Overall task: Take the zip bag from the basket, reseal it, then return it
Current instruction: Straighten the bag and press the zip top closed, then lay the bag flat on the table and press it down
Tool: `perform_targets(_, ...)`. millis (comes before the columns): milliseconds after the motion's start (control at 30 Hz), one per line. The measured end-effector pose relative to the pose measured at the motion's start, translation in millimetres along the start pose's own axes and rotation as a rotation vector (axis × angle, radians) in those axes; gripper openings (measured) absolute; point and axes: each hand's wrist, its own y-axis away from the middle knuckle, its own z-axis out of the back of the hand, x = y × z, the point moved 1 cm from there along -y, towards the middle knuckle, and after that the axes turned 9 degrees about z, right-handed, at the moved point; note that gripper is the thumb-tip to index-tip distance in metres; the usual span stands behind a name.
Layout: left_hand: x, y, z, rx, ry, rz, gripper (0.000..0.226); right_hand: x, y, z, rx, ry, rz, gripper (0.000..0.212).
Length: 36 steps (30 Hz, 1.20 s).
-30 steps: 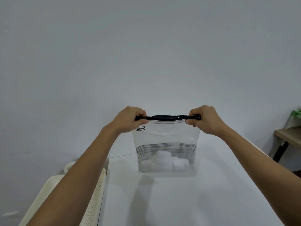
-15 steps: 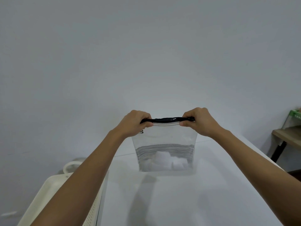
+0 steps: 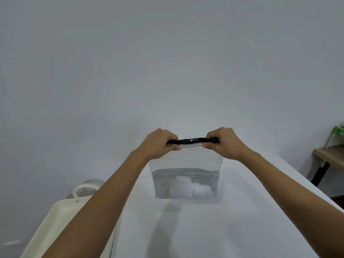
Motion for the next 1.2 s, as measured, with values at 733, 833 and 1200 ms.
perform_targets(733, 68.6, 53.7, -29.2, 0.066, 0.844, 0.278, 0.037, -1.4, 9.4, -19.4, 0.291, -0.104, 0.044, 0.022)
perform_targets(833, 85.3, 79.6, -72.2, 0.259, 0.965, 0.380, 0.042, -4.9, 10.4, -30.6, 0.351, -0.214, 0.009, 0.023)
perform_targets(1200, 111.8, 181.3, -223.9, 0.366, 1.091, 0.839, 0.028, -59.2, 42.8, -143.5, 0.413, -0.101, -0.208, 0.024)
